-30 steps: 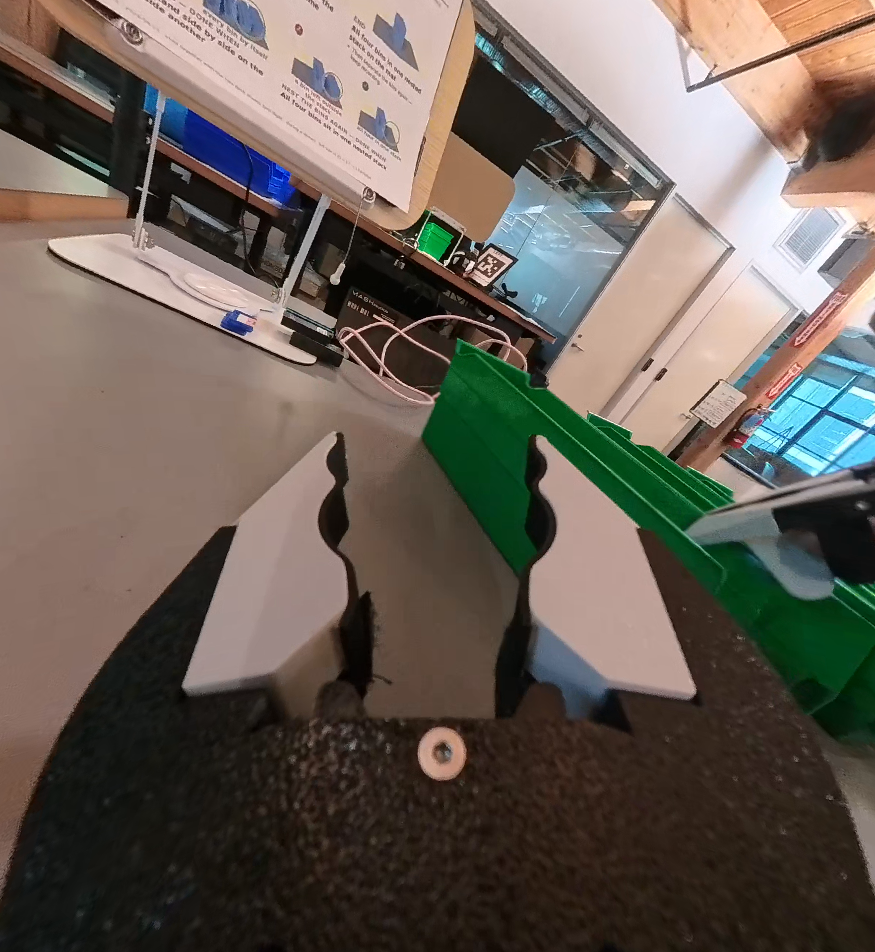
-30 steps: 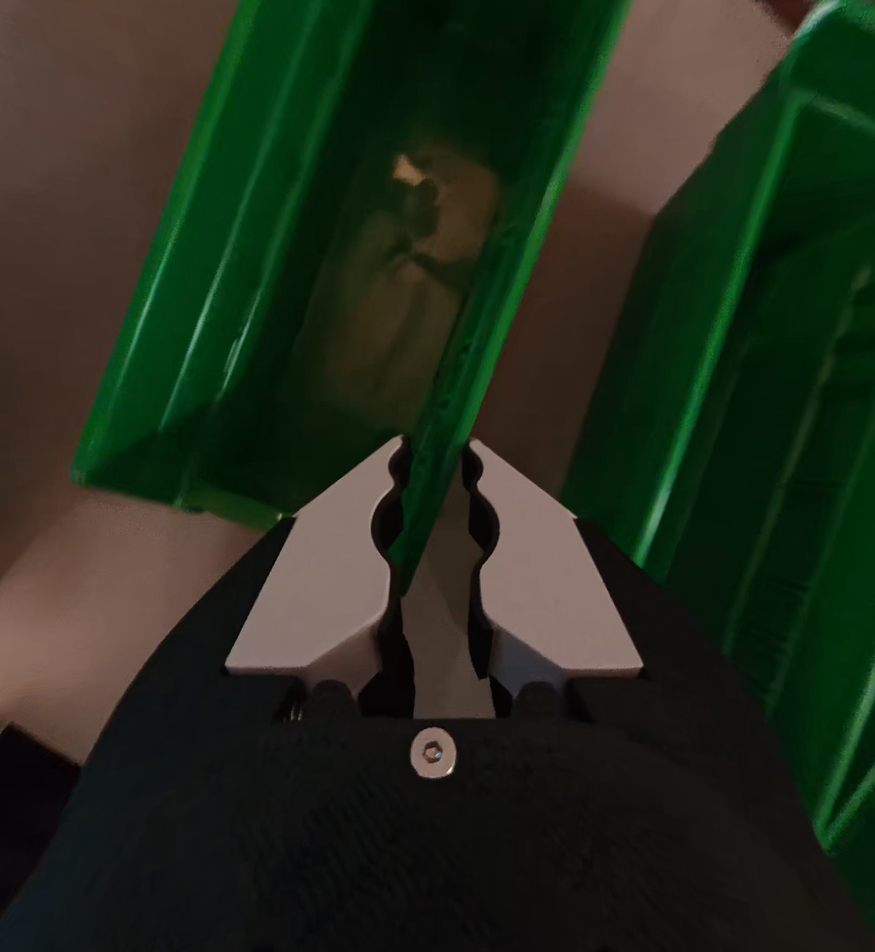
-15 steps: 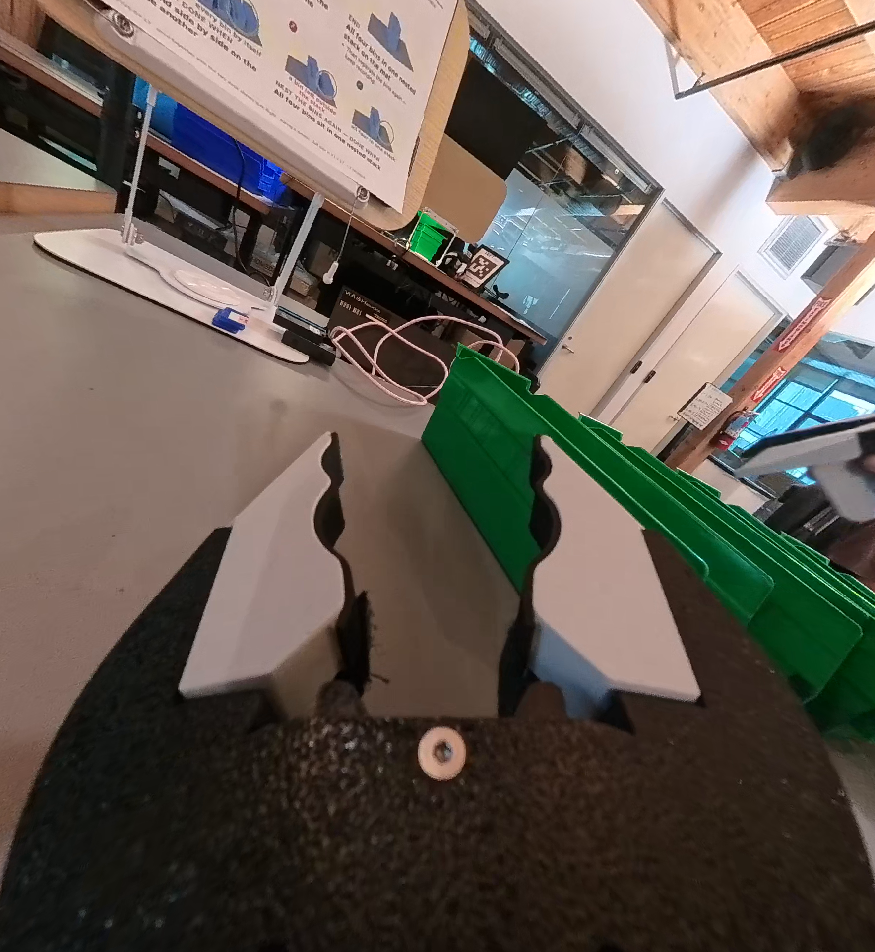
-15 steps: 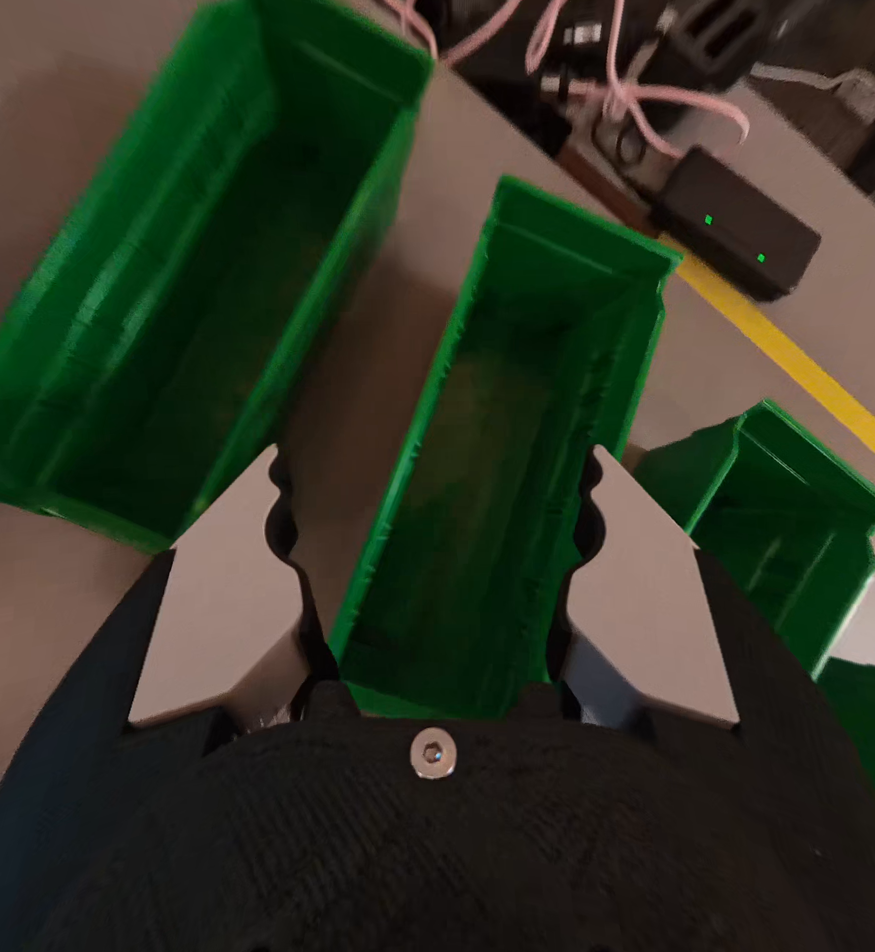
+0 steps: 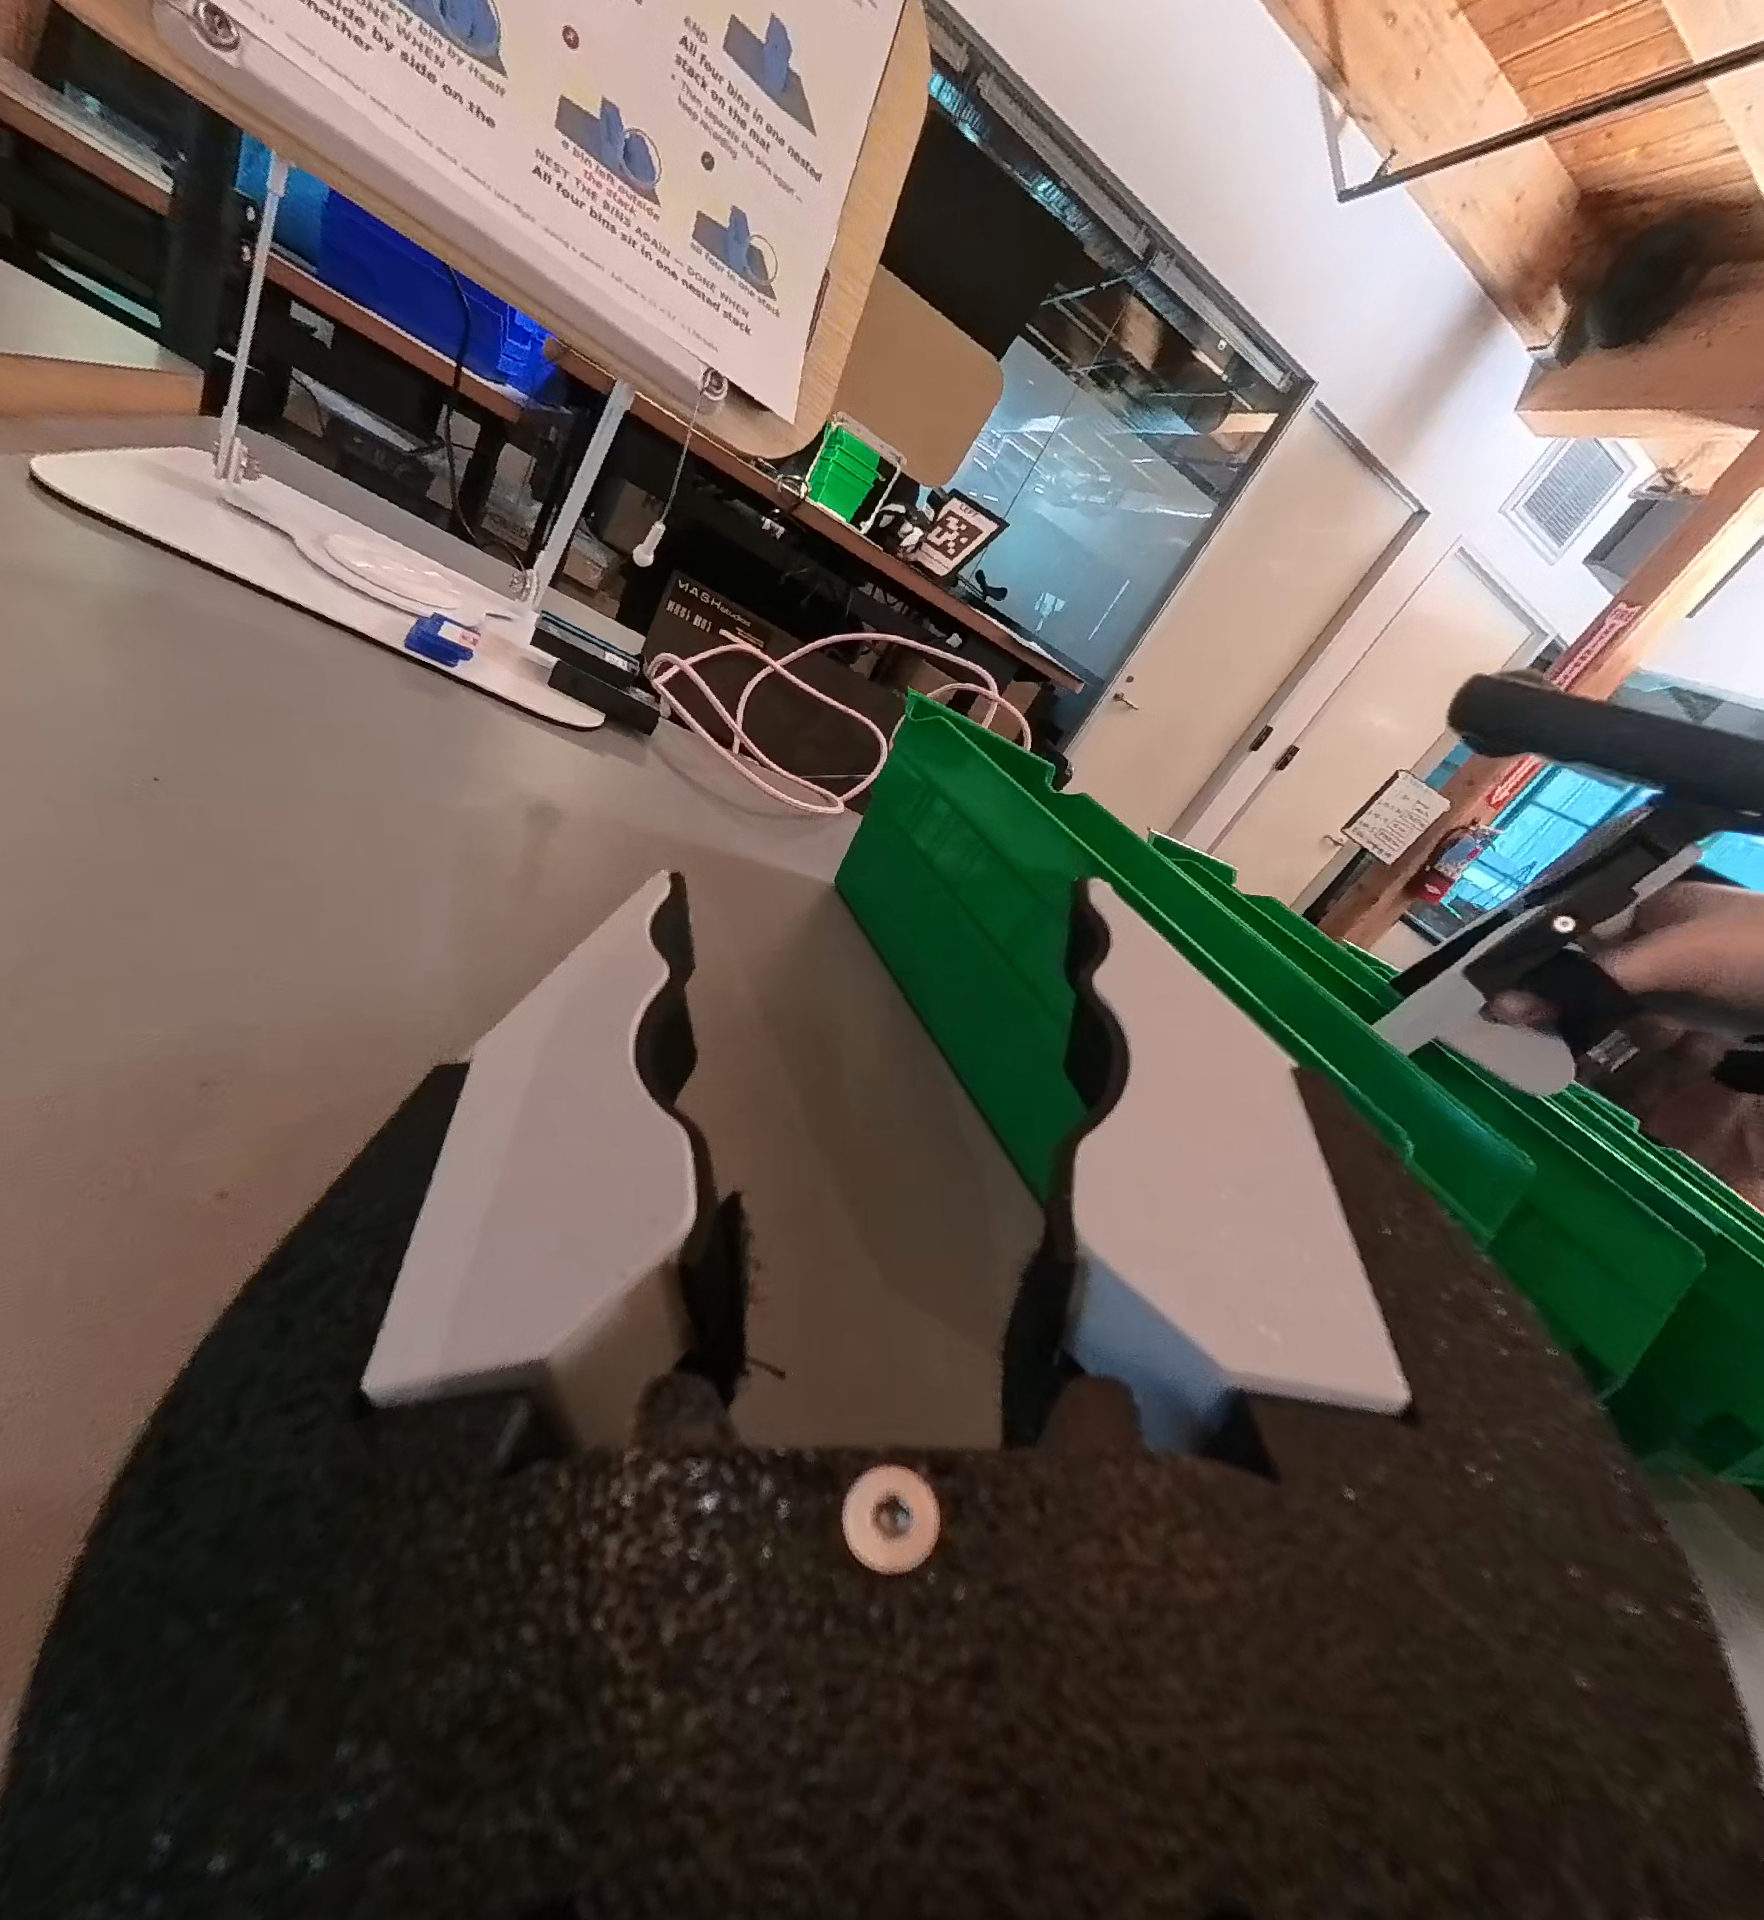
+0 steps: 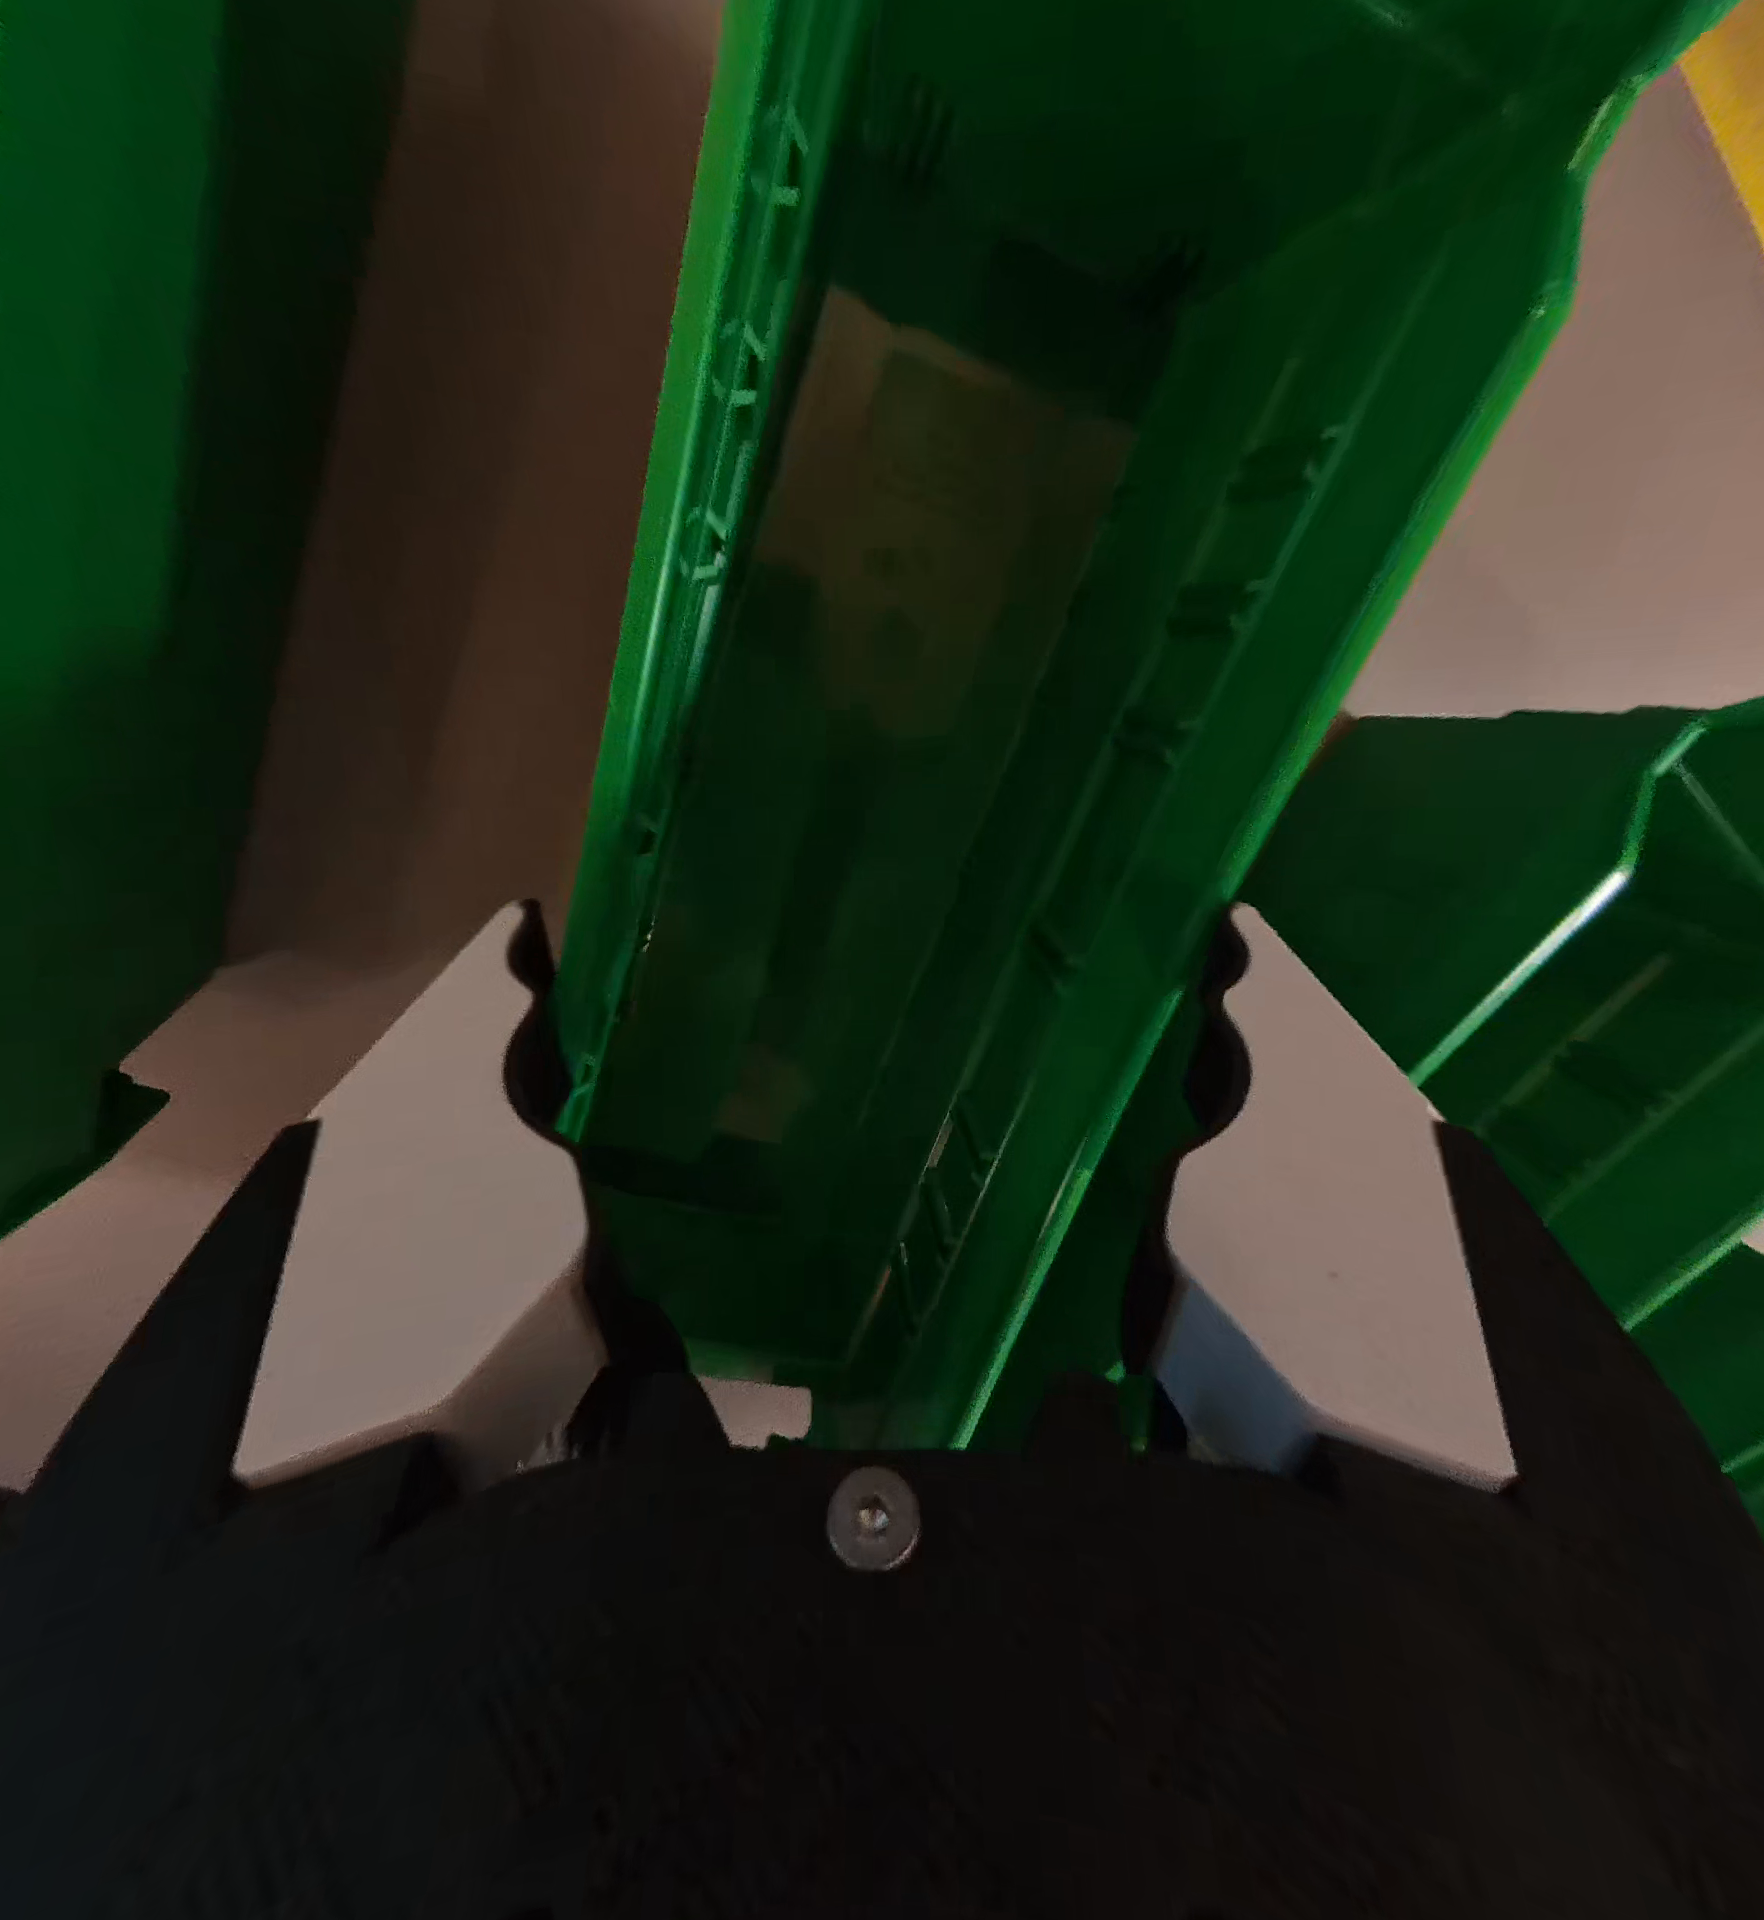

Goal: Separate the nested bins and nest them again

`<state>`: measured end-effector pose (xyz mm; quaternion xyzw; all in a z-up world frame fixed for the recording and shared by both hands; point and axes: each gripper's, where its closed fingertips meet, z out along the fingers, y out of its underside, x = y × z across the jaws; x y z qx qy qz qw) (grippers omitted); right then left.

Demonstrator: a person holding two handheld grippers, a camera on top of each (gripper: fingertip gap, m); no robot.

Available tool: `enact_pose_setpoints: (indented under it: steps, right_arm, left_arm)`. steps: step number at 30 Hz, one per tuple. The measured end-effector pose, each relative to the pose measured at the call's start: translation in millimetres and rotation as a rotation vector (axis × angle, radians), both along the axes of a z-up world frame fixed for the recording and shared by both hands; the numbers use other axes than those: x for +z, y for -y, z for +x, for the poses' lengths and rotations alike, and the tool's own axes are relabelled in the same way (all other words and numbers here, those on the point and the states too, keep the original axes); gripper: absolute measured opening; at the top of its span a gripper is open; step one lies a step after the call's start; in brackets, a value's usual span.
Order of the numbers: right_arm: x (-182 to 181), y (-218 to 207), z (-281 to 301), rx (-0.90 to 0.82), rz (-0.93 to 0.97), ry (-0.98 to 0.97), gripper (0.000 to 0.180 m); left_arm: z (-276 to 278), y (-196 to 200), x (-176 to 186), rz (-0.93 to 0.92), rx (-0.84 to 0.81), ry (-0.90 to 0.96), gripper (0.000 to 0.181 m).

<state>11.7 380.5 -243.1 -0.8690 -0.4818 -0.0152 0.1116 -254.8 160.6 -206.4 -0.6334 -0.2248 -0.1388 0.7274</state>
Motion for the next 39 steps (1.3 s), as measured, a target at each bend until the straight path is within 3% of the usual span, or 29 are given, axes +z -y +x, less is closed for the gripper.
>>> enact_pose_setpoints:
  steps: [5, 13, 17, 23, 31, 39]
  right_arm:
    - [20.3, -14.2, -10.3, -0.147, 0.038, -0.115, 0.103]
    - [130.7, -2.6, -47.6, -0.154, 0.112, -0.19, 0.103]
    - [154.1, 27.8, -106.0, -0.137, 0.028, -0.314, 0.104]
    - [124.5, 52.2, -153.5, -0.119, 0.012, -0.237, 0.104]
    - [78.9, 56.2, -159.3, -0.148, -0.005, -0.141, 0.106]
    - [53.8, 50.1, -163.4, -0.186, 0.02, -0.174, 0.108]
  left_arm:
    - [-0.1, 0.4, 0.4, 0.006, -0.003, 0.006, 0.071]
    - [0.6, 0.0, 0.3, 0.004, -0.005, 0.003, 0.071]
    - [0.5, 0.8, 1.2, 0.011, -0.005, 0.007, 0.071]
    - [0.1, 1.3, 1.7, 0.014, -0.001, 0.006, 0.071]
    - [-0.2, 0.8, 1.5, 0.014, -0.007, 0.013, 0.072]
    - [0.0, 1.1, 2.0, 0.019, -0.009, 0.014, 0.072]
